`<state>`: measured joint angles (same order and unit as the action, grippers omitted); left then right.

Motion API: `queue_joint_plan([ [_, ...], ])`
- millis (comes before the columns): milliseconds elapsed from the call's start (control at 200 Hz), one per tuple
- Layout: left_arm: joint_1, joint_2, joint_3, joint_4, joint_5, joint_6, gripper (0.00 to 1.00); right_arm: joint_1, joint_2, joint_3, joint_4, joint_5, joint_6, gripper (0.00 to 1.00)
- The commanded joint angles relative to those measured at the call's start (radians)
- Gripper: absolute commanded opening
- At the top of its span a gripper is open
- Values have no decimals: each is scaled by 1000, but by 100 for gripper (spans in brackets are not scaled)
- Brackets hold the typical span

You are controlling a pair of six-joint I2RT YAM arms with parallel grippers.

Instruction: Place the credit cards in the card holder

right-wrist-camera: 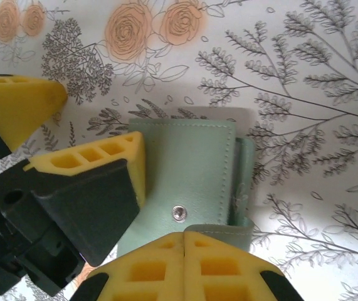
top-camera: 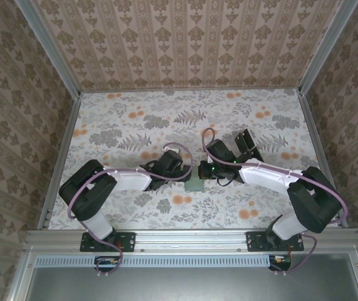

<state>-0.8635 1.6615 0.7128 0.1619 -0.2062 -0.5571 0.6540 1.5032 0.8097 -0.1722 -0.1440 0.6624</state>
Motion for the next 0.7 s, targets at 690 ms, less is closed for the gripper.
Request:
queue_joint_plan([
  [690,0,46,-35,-27,11,-32,100,5,136,-27,148,-76,78,0],
])
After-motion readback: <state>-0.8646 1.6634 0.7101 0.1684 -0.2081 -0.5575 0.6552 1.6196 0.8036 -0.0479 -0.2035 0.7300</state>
